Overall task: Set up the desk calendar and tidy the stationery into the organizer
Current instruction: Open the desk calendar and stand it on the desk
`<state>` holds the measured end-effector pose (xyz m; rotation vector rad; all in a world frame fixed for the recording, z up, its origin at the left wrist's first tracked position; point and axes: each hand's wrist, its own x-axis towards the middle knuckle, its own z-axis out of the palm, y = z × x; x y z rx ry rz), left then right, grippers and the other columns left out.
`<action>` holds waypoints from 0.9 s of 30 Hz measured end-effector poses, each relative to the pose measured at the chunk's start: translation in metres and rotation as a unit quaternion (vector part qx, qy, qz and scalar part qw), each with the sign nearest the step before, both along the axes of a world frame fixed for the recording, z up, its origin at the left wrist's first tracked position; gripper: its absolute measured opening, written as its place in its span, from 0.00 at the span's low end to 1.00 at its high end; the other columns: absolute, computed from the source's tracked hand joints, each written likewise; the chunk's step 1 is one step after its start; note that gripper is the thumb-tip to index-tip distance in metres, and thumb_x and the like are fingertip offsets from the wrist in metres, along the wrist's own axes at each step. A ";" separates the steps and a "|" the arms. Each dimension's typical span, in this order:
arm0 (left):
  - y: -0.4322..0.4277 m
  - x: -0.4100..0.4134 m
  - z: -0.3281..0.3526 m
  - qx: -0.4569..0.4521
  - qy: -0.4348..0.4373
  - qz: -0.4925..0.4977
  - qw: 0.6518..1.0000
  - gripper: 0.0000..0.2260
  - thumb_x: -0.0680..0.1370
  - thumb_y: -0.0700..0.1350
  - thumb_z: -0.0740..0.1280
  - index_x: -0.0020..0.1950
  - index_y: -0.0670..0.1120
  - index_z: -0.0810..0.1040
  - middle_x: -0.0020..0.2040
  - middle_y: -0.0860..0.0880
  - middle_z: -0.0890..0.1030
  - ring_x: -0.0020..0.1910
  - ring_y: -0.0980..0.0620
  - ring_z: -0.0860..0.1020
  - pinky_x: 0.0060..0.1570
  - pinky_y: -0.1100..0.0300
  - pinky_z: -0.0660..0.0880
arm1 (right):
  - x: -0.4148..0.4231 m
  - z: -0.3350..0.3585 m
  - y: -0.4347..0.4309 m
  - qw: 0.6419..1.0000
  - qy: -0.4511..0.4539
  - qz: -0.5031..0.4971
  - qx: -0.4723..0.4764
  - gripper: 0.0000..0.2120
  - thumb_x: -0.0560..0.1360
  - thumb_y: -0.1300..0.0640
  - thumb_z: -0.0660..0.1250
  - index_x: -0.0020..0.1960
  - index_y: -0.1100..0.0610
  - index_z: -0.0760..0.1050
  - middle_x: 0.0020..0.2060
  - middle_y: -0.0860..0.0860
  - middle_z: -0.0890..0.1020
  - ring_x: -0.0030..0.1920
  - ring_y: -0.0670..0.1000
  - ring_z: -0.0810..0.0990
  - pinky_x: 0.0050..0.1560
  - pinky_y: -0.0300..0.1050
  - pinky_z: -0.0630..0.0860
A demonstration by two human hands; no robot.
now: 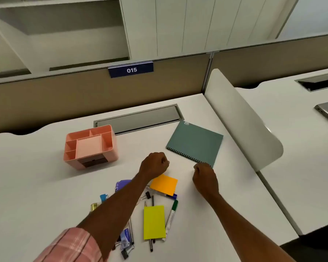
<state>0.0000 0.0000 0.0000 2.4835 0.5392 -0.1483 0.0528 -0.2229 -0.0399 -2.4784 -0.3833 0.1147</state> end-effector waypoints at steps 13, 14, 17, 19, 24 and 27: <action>-0.007 0.063 -0.022 -0.052 0.050 0.053 0.996 0.39 0.80 0.61 0.68 0.84 0.46 0.55 0.85 0.46 0.55 0.83 0.44 0.54 0.78 0.43 0.59 | 0.037 -0.003 -0.026 0.983 0.044 -0.163 0.073 0.16 0.76 0.66 0.65 0.64 0.61 0.75 0.58 0.57 0.75 0.59 0.59 0.76 0.55 0.51 0.76; -0.008 0.068 -0.025 -0.045 0.060 0.055 0.996 0.39 0.80 0.62 0.66 0.84 0.46 0.54 0.85 0.46 0.53 0.84 0.44 0.51 0.79 0.42 0.57 | 0.040 -0.005 -0.026 0.980 0.053 -0.177 0.080 0.15 0.75 0.65 0.65 0.62 0.60 0.76 0.57 0.57 0.75 0.58 0.60 0.76 0.55 0.51 0.76; -0.013 0.079 -0.031 -0.030 0.084 0.052 0.995 0.37 0.80 0.65 0.64 0.82 0.49 0.58 0.85 0.47 0.50 0.84 0.42 0.47 0.79 0.40 0.54 | 0.050 -0.005 -0.026 0.973 0.085 -0.196 0.087 0.11 0.74 0.64 0.65 0.56 0.59 0.77 0.53 0.57 0.77 0.54 0.58 0.75 0.49 0.49 0.74; -0.016 0.082 -0.033 -0.046 0.080 0.061 0.994 0.35 0.80 0.64 0.65 0.81 0.51 0.60 0.86 0.48 0.50 0.84 0.42 0.46 0.79 0.40 0.52 | 0.054 -0.004 -0.026 0.967 0.106 -0.208 0.101 0.09 0.74 0.62 0.65 0.54 0.58 0.78 0.50 0.56 0.77 0.50 0.56 0.76 0.45 0.46 0.71; -0.016 0.084 -0.033 -0.124 0.045 0.106 0.986 0.31 0.79 0.60 0.68 0.79 0.54 0.65 0.84 0.49 0.57 0.84 0.45 0.49 0.79 0.43 0.53 | 0.058 0.005 -0.026 0.947 0.122 -0.252 0.158 0.07 0.72 0.63 0.63 0.36 0.55 0.68 0.37 0.52 0.77 0.38 0.56 0.75 0.32 0.44 0.66; -0.013 0.081 -0.028 -0.199 -0.025 0.146 0.969 0.26 0.76 0.61 0.68 0.73 0.56 0.73 0.74 0.49 0.75 0.76 0.44 0.69 0.72 0.45 0.70 | 0.056 0.013 -0.027 0.933 0.115 -0.278 0.200 0.08 0.75 0.63 0.66 0.50 0.52 0.78 0.47 0.51 0.79 0.47 0.53 0.76 0.45 0.44 0.70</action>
